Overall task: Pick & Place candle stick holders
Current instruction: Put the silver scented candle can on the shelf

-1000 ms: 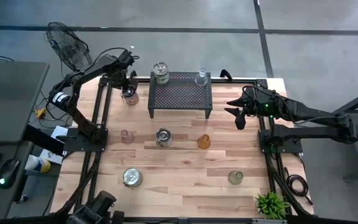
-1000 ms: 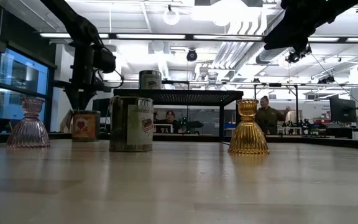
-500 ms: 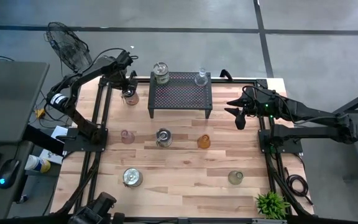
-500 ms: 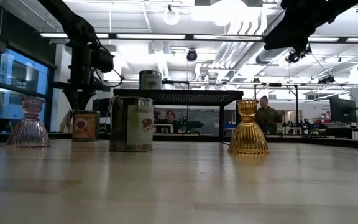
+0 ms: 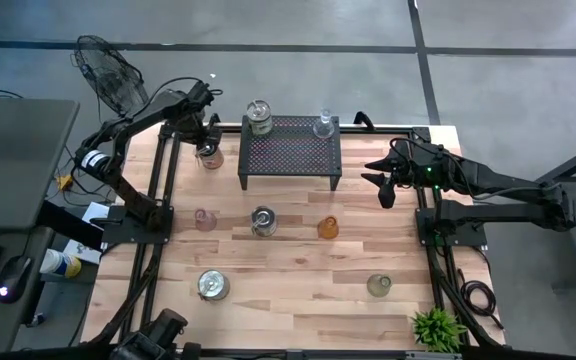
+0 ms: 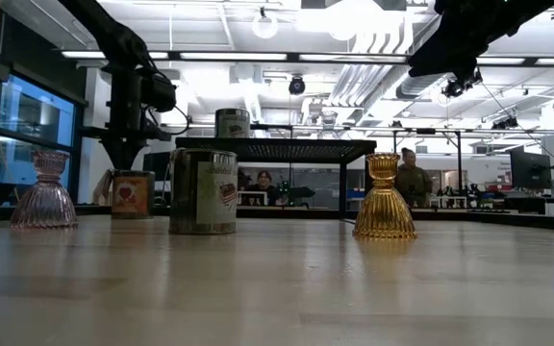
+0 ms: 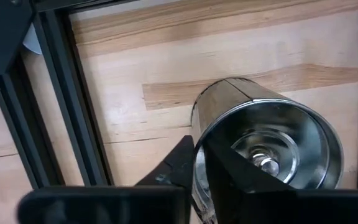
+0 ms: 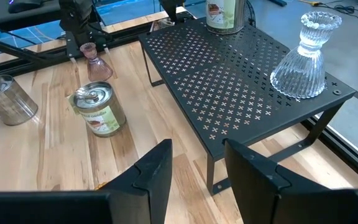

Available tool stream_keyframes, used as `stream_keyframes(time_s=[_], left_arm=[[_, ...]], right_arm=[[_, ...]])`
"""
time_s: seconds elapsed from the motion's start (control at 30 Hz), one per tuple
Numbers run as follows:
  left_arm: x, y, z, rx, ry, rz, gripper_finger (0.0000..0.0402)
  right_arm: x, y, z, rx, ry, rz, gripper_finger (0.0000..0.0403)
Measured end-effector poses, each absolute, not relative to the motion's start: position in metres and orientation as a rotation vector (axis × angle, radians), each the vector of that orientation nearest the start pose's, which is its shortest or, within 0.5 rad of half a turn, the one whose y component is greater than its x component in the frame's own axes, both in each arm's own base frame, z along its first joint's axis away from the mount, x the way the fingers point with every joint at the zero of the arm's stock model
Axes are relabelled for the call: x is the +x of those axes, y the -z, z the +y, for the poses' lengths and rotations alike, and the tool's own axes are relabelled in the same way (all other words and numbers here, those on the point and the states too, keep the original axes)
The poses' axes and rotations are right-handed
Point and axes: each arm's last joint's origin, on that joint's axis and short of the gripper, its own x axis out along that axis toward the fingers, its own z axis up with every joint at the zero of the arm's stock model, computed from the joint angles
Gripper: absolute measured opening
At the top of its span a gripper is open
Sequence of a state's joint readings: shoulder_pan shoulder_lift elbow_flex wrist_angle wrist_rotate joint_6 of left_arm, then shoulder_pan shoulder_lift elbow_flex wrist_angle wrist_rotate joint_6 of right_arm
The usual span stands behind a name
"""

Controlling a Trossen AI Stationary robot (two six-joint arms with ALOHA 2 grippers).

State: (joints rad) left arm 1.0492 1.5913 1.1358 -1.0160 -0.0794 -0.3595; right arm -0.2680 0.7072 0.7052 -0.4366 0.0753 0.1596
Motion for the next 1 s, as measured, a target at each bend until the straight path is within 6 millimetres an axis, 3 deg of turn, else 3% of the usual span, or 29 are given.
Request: stream_keyframes(time_s=[0.1,0.73,1.0], left_arm=[[0.138,-0.217,0.244,-0.995,-1.166,1.217,0.0006],[0.138,-0.218,0.243,-0.910,-1.055,1.282,0.0001],[0.138,-0.242,0.240,-0.885,-0.965,1.277,0.0000]], right_arm=[[0.146,-0.293,-0.042,0.198,0.372,0.411,0.0139],[0.147,-0.293,-0.040,0.232,0.304,0.411,0.0139],[0.147,-0.293,-0.040,0.232,0.298,0.412,0.0139]])
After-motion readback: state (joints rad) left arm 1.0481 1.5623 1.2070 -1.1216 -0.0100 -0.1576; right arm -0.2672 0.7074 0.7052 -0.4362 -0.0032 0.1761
